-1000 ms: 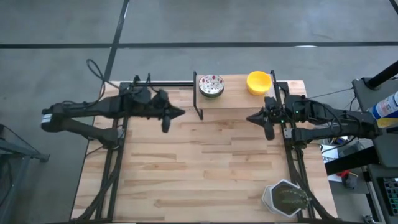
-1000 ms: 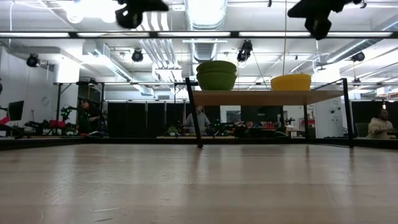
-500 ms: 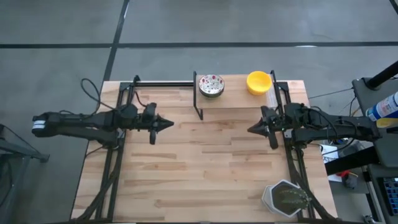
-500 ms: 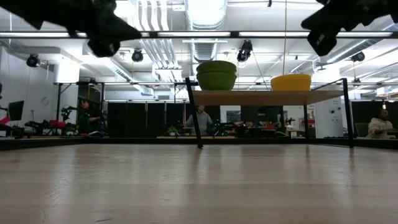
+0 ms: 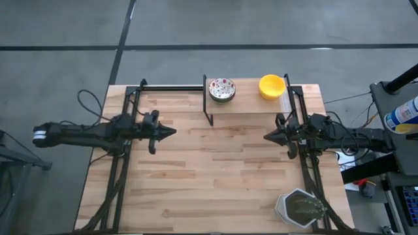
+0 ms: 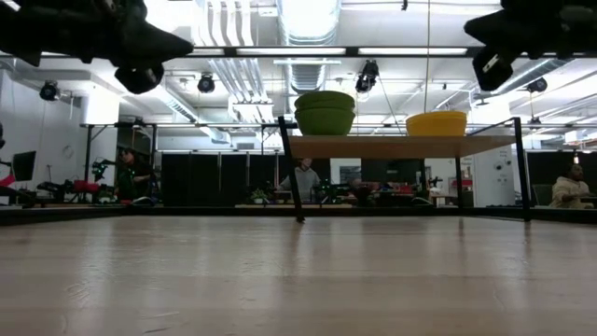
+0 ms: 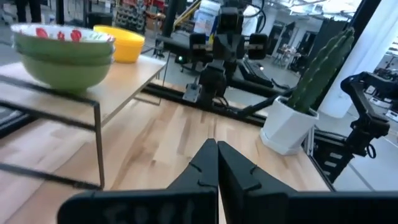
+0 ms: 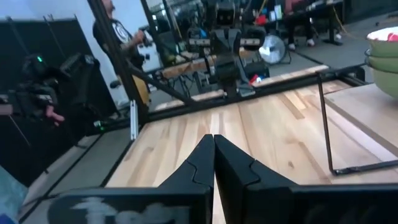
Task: Pick & Place Mini bowls
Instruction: Return to Home Position
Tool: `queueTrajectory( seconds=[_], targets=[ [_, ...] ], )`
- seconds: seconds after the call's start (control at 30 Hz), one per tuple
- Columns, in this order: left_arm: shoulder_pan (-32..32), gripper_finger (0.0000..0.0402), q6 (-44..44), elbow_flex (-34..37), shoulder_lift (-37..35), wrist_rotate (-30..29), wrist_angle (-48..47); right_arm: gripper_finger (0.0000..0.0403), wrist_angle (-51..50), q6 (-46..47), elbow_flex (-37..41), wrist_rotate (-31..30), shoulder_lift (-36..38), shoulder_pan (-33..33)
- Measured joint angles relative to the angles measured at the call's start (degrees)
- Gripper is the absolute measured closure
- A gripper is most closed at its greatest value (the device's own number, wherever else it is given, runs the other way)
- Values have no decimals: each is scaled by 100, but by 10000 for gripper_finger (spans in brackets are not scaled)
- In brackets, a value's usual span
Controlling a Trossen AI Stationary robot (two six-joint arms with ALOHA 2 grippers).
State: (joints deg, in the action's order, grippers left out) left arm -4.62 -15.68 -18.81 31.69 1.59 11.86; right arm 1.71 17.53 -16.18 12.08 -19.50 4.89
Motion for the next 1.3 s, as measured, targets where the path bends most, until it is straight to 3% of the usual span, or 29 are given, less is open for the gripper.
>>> queueTrajectory(
  seconds=[0.47, 0.8, 0.93, 1.3],
  targets=[
    [-1, 402, 60, 40, -1385, -64, -1272, 394, -452, 32, 540, -197, 1955, 4],
    [-1, 402, -104, 653, -2118, -267, -1329, 394, -467, -384, 642, -222, 1951, 0],
    [-1, 402, -174, 1065, -2321, -269, -879, 394, -454, -433, 697, -265, 1951, 0],
    [-1, 401, -202, 1829, -2541, -274, -593, 394, -436, -445, 1135, -330, 1951, 0]
  ],
)
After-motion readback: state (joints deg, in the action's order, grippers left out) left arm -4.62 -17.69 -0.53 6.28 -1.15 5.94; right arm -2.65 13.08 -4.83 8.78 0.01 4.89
